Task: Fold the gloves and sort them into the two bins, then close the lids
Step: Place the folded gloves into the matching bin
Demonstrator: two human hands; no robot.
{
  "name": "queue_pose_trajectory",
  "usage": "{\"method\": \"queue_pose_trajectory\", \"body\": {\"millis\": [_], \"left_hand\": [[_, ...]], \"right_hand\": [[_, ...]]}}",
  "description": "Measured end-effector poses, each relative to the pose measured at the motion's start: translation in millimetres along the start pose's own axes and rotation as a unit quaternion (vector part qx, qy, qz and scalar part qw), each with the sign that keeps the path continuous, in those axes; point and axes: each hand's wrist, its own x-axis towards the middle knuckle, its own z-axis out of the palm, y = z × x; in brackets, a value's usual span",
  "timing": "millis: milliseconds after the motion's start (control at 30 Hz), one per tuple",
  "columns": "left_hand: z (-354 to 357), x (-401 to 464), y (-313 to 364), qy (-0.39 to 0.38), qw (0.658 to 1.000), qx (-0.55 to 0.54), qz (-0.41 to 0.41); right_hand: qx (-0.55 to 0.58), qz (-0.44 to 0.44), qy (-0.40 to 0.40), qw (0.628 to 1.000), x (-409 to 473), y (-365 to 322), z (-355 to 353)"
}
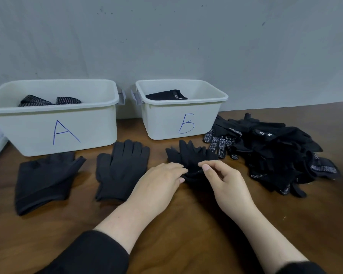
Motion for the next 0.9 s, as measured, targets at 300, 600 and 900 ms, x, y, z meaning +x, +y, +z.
{"method": "queue_pose_trajectory", "body": {"millis": [300, 600, 900], "left_hand": [[-7.7, -13.6, 10.0, 0.16, 0.918, -0.31, -0.189], [-20.0, -25.6, 33.2, 0.063, 0.603, -0.697, -0.383], [-36.5, -29.6, 39.0, -0.103, 0.49, -0.797, -0.338]], "right_hand": [[0.124, 0.036, 0.077, 0.989, -4.4, -13.0, 6.4], [0.183, 0.033, 0.136, 0.973, -12.0, -36.1, 20.3], [0.181, 0.0, 0.144, 0.973, -10.4, -58.1, 9.8]]}}
